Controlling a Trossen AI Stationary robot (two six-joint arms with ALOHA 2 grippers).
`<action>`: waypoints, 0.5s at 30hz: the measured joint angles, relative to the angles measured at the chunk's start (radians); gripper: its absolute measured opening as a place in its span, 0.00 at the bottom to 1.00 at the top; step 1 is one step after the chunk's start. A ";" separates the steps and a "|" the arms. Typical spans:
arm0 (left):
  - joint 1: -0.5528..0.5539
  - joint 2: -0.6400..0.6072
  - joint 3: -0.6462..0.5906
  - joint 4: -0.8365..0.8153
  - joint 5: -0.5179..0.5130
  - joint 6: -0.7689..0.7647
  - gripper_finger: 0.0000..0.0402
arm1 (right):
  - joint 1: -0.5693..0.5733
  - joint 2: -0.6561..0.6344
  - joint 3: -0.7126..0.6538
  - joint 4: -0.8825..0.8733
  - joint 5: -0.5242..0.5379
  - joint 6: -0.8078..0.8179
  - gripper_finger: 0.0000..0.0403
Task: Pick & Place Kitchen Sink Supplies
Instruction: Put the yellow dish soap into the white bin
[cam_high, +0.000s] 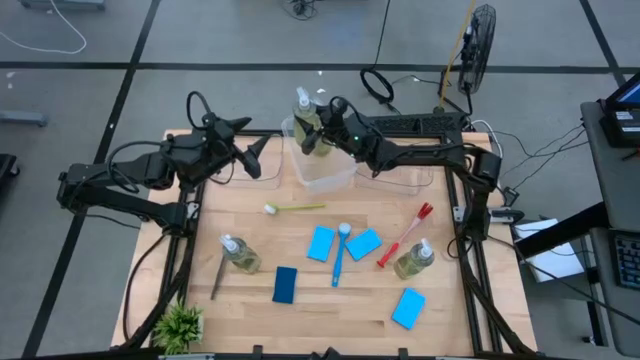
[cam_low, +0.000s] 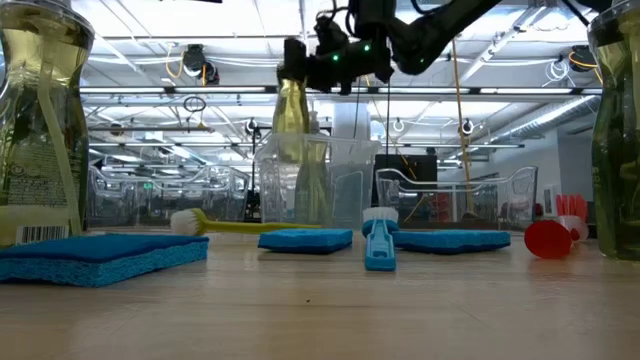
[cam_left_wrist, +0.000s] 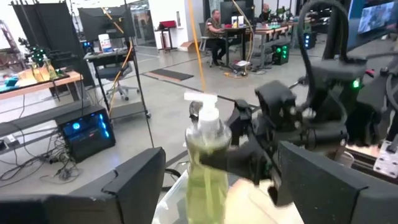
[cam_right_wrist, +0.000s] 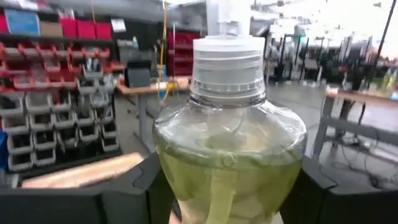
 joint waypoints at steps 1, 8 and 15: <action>0.002 0.000 0.000 0.000 0.000 -0.002 0.76 | 0.002 0.015 0.000 0.009 -0.001 0.006 0.50; 0.004 0.000 0.000 -0.002 0.000 -0.005 0.79 | 0.006 0.067 0.001 0.063 0.023 0.009 0.50; 0.004 0.000 0.000 -0.005 0.001 -0.018 0.79 | 0.005 0.108 0.002 0.062 0.055 0.009 0.50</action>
